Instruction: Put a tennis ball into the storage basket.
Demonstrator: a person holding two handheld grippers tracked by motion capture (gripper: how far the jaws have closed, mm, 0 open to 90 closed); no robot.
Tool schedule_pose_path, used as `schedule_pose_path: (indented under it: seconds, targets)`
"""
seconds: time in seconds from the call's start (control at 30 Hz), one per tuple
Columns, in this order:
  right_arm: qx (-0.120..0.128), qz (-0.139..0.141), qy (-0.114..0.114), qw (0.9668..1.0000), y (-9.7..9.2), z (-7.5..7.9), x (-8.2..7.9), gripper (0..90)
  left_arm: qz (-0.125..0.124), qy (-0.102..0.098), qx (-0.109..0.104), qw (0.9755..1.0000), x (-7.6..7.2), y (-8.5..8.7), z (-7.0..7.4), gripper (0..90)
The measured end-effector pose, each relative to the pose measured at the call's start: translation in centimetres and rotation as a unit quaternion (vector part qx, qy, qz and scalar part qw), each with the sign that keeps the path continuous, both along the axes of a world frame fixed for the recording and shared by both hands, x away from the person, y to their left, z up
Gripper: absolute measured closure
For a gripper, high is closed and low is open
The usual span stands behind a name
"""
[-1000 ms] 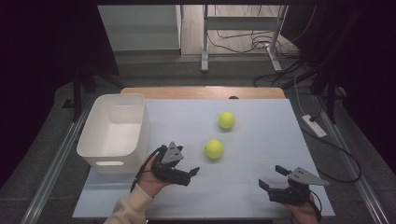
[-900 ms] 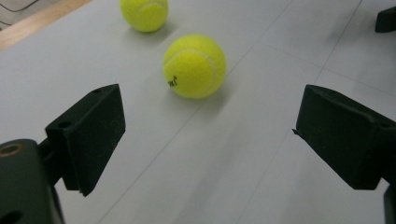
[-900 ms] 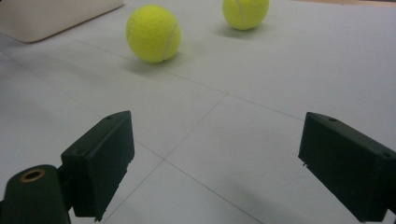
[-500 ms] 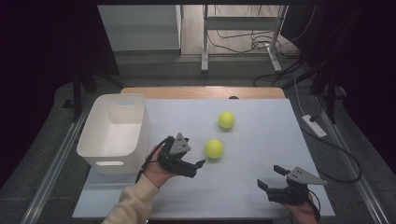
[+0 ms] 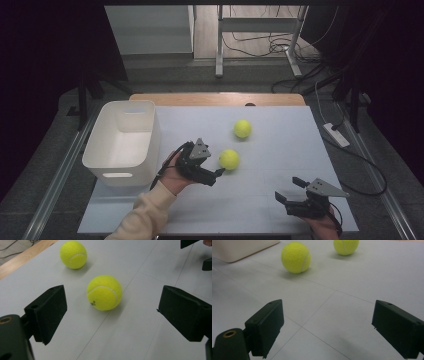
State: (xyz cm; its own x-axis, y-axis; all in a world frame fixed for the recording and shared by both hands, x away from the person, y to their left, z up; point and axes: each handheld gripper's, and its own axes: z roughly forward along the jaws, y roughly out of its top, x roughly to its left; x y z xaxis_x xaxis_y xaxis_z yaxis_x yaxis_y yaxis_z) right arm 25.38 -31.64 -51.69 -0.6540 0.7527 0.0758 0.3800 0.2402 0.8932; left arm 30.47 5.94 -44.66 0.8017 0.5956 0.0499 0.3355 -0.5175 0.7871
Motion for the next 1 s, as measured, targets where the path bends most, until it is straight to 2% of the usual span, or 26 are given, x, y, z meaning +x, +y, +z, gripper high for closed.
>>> schedule_pose_path:
  seconds: [0.3,0.67,1.0]
  targets:
    - [-0.002,0.004,0.000,1.0000,0.1,-0.1,-0.1,10.8,-0.003,0.006,0.007,1.0000,0.2,-0.6,0.0,9.1]
    - [0.000,0.016,0.000,0.9999,0.3,0.0,0.0,10.7,0.009,0.021,0.024,0.9994,0.9,-0.9,0.3,9.2]
    - [0.002,0.019,0.000,0.9998,0.1,0.0,0.0,10.8,0.001,0.027,0.037,0.9989,1.5,-2.1,0.5,9.1]
